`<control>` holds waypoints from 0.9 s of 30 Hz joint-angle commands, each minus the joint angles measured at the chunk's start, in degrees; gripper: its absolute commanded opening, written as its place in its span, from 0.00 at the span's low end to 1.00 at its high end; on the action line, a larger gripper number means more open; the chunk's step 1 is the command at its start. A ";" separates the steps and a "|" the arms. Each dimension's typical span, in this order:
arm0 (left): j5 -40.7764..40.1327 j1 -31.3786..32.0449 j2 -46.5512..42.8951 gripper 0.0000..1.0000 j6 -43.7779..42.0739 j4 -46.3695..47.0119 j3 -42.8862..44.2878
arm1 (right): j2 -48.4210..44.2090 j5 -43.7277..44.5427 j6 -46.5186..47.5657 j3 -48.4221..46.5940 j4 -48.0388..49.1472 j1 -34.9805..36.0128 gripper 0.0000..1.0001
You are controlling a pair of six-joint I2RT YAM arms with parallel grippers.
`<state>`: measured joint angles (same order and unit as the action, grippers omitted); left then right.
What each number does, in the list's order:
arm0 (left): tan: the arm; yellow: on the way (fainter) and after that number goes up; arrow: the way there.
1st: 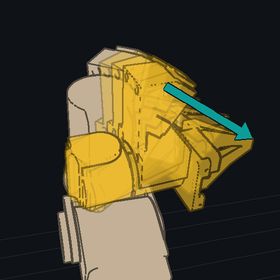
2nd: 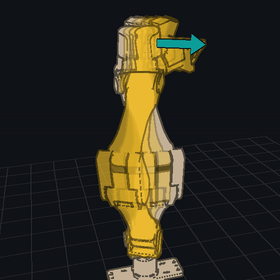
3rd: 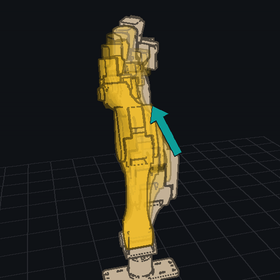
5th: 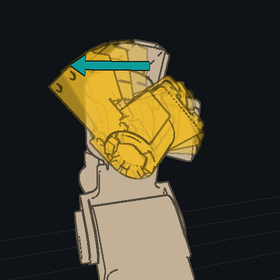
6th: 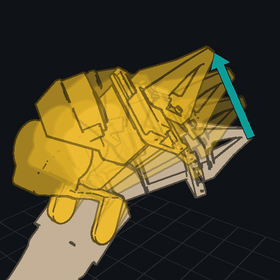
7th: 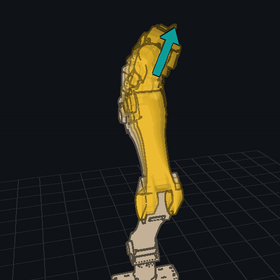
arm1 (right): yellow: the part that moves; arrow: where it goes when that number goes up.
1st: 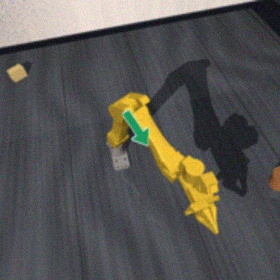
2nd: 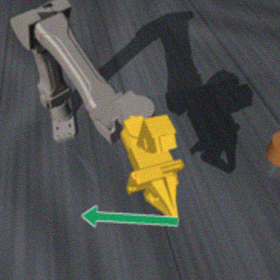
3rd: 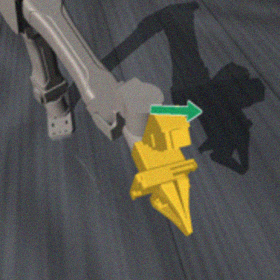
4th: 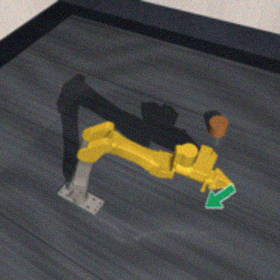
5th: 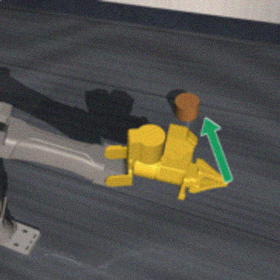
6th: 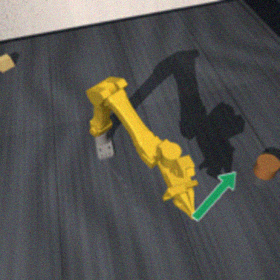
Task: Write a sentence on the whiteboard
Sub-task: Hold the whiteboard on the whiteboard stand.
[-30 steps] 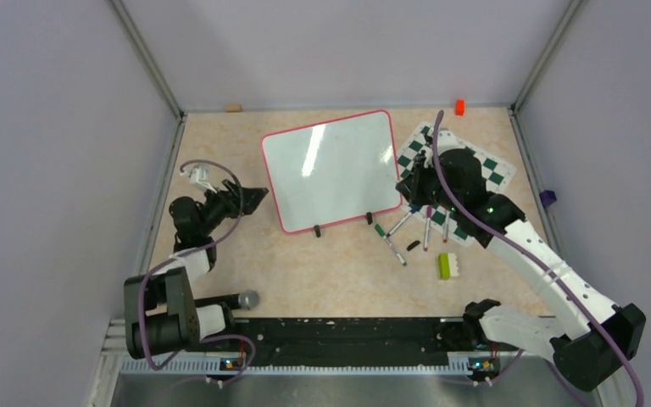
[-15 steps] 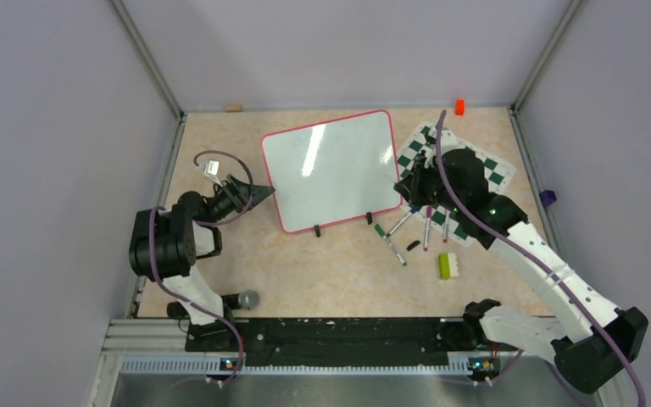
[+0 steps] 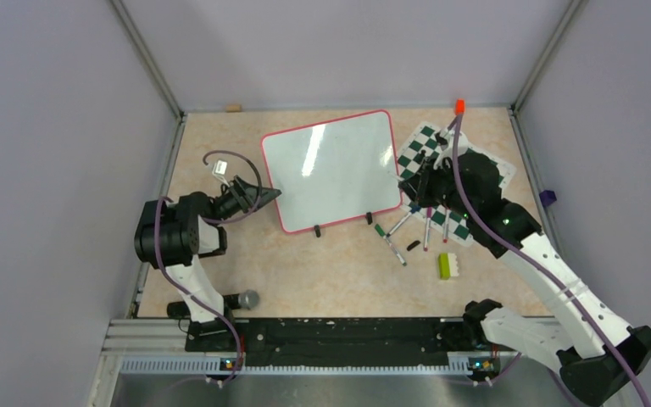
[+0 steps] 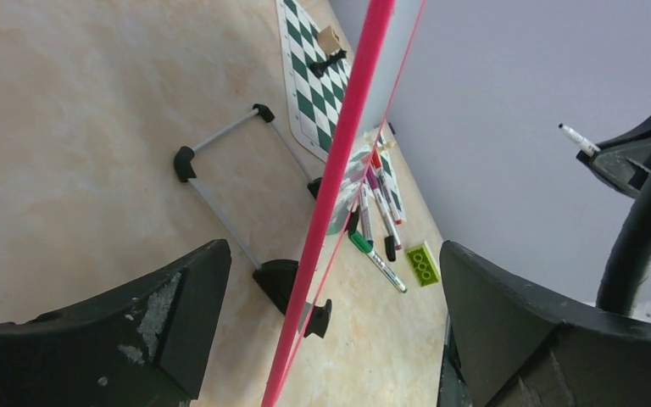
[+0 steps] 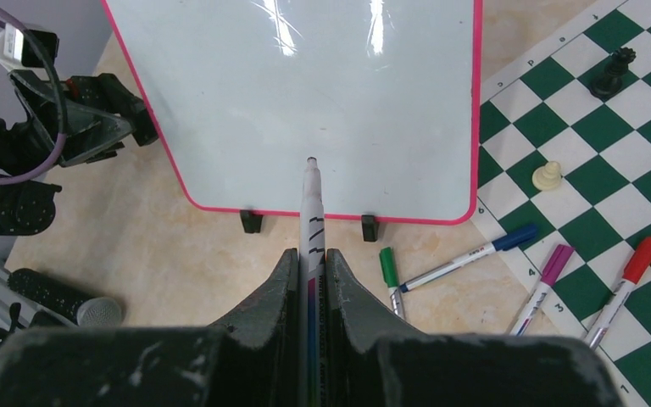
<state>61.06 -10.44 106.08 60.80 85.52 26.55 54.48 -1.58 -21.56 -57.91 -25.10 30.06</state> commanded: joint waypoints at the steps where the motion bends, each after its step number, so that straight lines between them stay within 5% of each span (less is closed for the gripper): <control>1: 1.47 2.99 1.93 0.99 -3.90 7.25 1.35 | -0.91 0.82 0.43 -2.98 -0.30 -0.44 0.00; 13: 4.54 3.66 3.53 0.98 -14.22 7.21 0.49 | 0.45 -0.24 -1.30 -2.08 0.65 -0.44 0.00; 22: 6.02 3.84 4.60 0.65 -14.86 7.17 3.96 | 0.74 -0.62 -0.56 -2.31 1.06 -0.44 0.00; 27: 9.14 3.92 6.59 0.66 -11.04 7.27 9.03 | 0.44 -0.62 0.11 -2.43 1.02 -0.37 0.00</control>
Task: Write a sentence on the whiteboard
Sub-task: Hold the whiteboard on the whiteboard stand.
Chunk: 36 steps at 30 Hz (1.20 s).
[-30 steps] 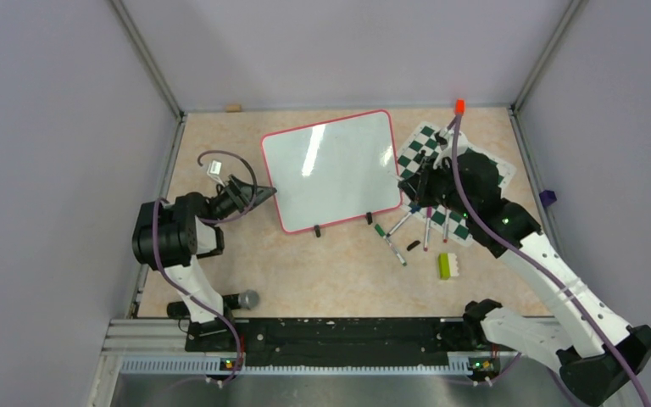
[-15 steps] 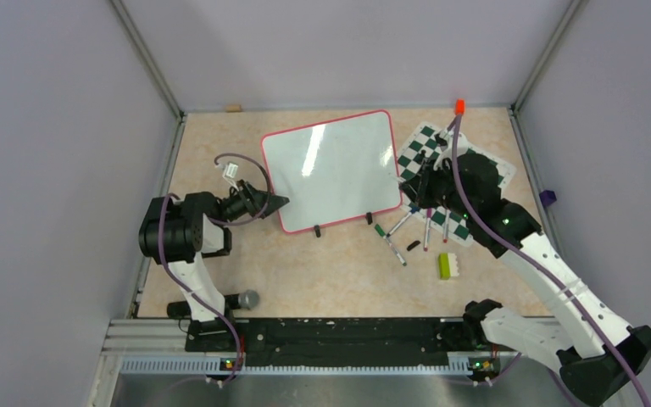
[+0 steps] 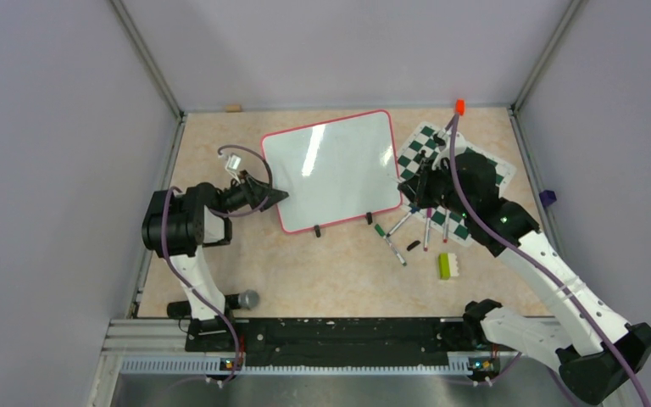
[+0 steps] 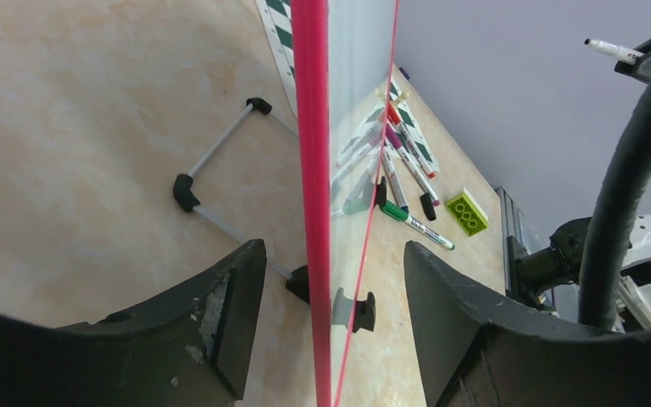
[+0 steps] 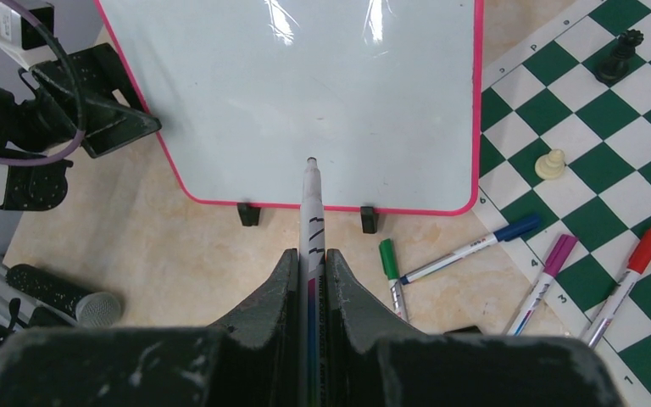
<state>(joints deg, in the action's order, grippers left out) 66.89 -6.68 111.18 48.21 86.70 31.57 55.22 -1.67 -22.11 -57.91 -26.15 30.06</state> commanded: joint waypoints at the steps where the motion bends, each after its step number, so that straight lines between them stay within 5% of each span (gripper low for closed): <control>1: 3.56 0.17 1.71 0.65 1.84 6.09 4.69 | -0.37 -0.60 0.73 -2.39 2.09 -0.44 0.00; 16: 3.72 -1.48 3.70 0.44 9.31 6.11 12.10 | -0.43 -0.68 2.86 -3.94 1.18 -0.44 0.00; 24: 3.75 -1.62 2.00 0.47 9.32 6.10 13.15 | 0.76 -0.94 2.71 -3.87 1.56 -0.40 0.00; 28: 4.69 -1.67 1.29 0.60 9.77 6.09 14.08 | 1.39 -1.31 2.82 -4.32 1.61 -0.45 0.00; 32: 6.09 -2.44 0.88 0.93 12.14 6.11 15.65 | 2.03 -1.12 2.74 -4.68 1.68 -0.42 0.00; 36: 8.60 -4.12 -1.05 0.99 10.50 6.10 16.10 | 3.16 -1.94 2.51 -4.89 2.10 -0.42 0.00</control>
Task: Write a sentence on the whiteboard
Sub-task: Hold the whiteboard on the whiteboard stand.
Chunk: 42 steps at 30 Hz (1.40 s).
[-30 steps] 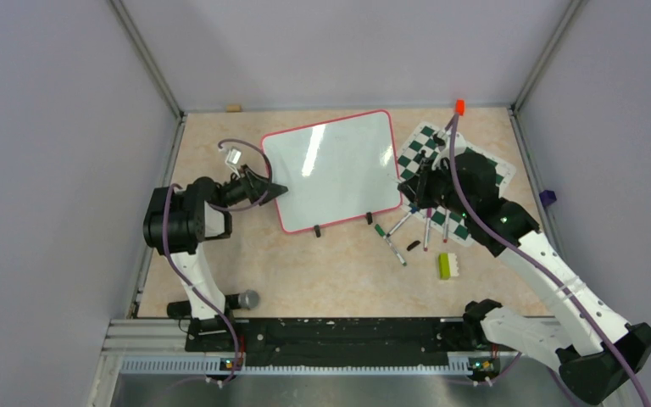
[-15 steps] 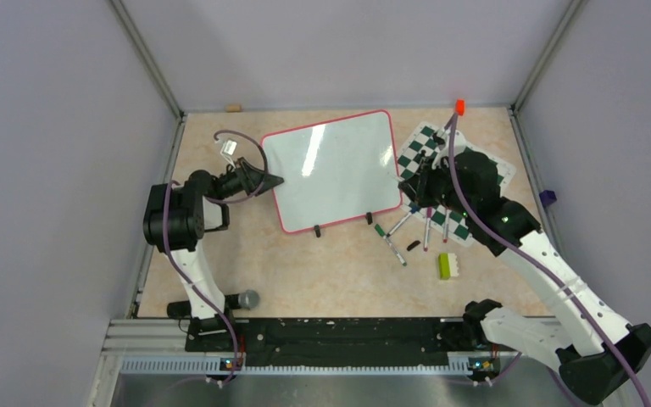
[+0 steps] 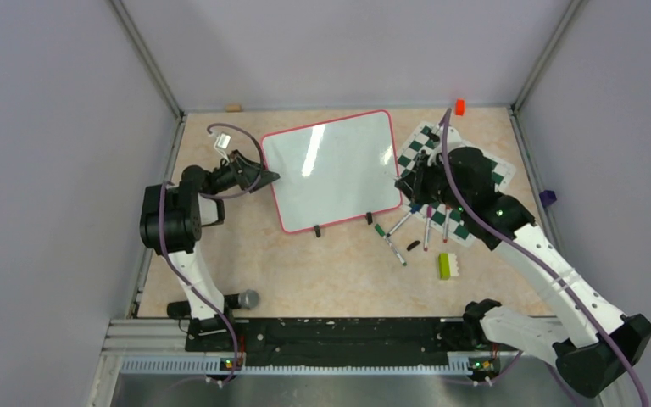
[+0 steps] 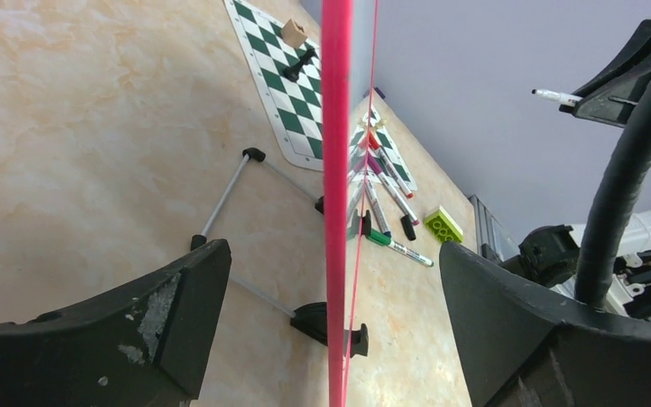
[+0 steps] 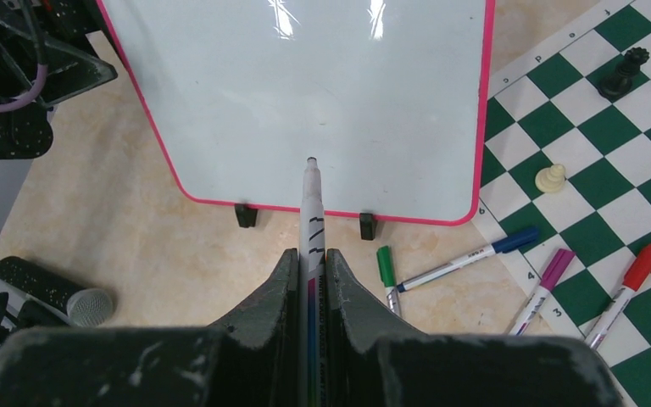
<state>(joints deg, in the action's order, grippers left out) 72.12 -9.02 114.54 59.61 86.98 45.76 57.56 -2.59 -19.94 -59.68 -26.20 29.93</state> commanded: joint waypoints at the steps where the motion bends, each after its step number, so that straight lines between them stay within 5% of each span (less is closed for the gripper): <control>1: 4.20 -2.01 -4.73 0.99 -1.86 5.64 1.91 | 1.14 -1.16 0.17 -3.10 2.35 -0.30 0.00; 7: 5.15 -2.12 -3.93 0.84 -2.65 5.72 3.20 | 1.90 -2.24 -0.47 -2.91 3.03 -0.30 0.00; 20: 7.19 -1.52 -5.81 0.81 -7.86 4.82 2.28 | 0.98 -1.55 -0.71 -2.02 2.86 -0.29 0.00; 32: 5.23 -0.83 -9.47 0.58 -12.12 5.57 -2.58 | 1.40 -2.28 -1.22 -2.20 2.86 -0.31 0.00; 42: 6.64 -0.43 -8.41 0.62 -10.89 5.81 -1.22 | -0.22 -1.54 -1.20 -1.05 2.78 -0.30 0.00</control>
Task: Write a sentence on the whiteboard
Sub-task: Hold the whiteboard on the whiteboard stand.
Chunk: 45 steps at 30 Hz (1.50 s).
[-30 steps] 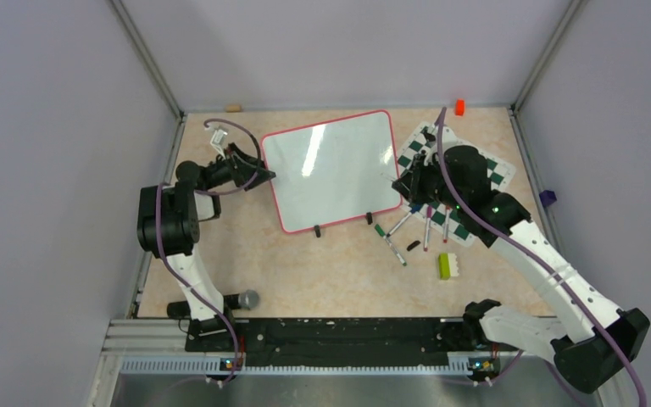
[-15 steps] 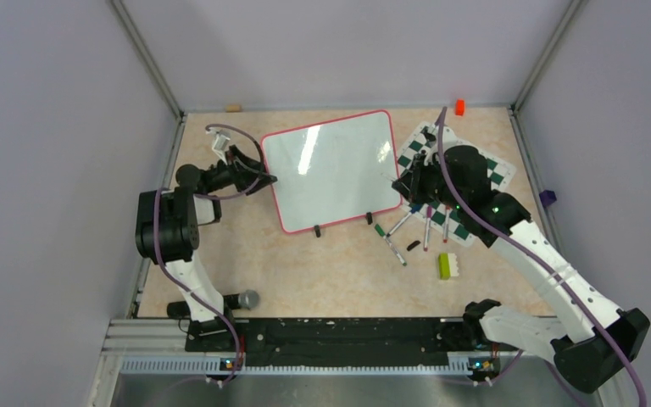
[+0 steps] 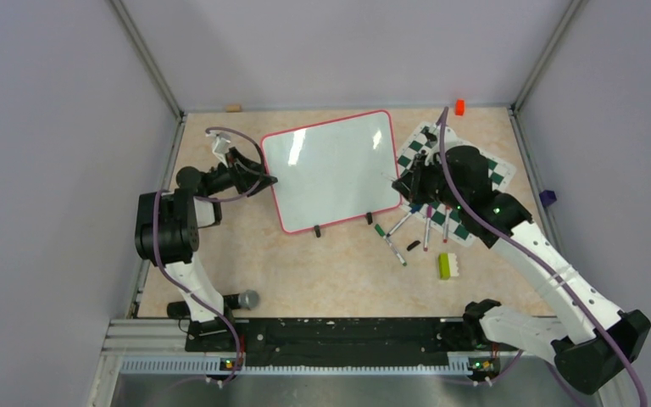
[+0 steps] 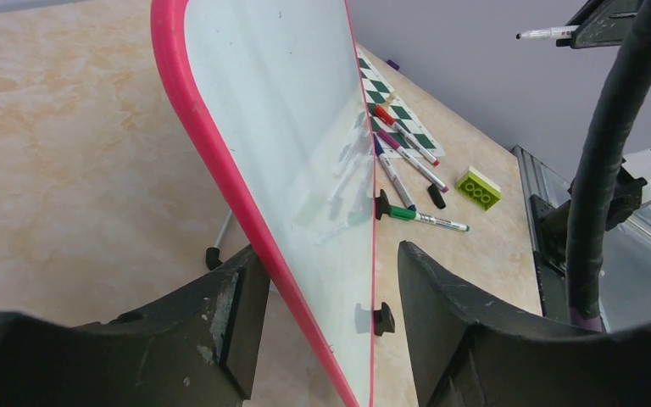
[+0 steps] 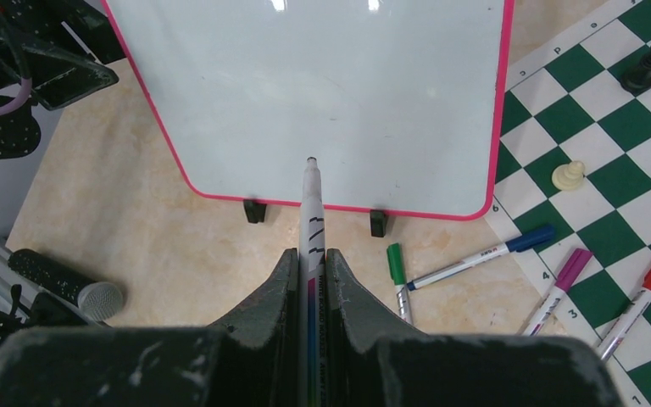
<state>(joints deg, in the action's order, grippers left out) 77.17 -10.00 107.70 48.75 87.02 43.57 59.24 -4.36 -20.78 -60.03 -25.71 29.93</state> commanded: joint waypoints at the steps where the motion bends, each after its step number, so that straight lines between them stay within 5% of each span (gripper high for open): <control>1: 1.78 0.56 -1.52 0.62 0.10 5.76 1.15 | -2.05 0.45 -0.37 -0.60 2.28 -0.31 0.00; 11: 0.94 0.49 -1.79 0.64 -0.41 5.54 0.71 | -2.34 6.15 -0.23 -0.97 3.27 -0.31 0.00; 20: -0.11 -0.67 1.83 0.93 5.00 4.29 4.32 | -1.69 3.26 -0.46 -1.71 3.81 -0.31 0.00; 23: -4.14 -2.07 3.40 0.93 7.47 -2.11 4.71 | -2.06 3.28 -0.49 -1.68 3.74 -0.31 0.00; 25: -4.21 -2.71 4.48 0.98 12.20 4.91 4.15 | -2.36 3.40 -0.47 -1.62 3.75 -0.24 0.00; 32: -4.15 -2.92 4.02 0.99 12.23 5.79 2.97 | -2.20 2.95 -0.39 -1.62 4.31 -0.31 0.00; 34: -4.87 -2.96 2.76 0.94 10.63 5.77 1.52 | -2.06 2.79 -0.42 -1.50 4.68 -0.29 0.00; 37: -6.12 -3.05 1.65 0.69 9.28 5.41 0.39 | -1.90 2.40 -0.34 -1.40 5.32 -0.26 0.00; 42: -5.10 -3.09 2.41 0.74 10.39 5.78 1.24 | -0.90 1.22 -0.83 -0.97 7.26 -0.29 0.00; 45: -4.42 -2.89 2.35 0.58 10.31 5.79 1.34 | -0.47 0.34 -1.40 -0.45 8.81 -0.31 0.00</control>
<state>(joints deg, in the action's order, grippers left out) 72.34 -12.73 112.22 59.55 87.00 44.36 58.26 -2.22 -21.17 -60.03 -21.71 29.91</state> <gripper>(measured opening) 0.670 0.100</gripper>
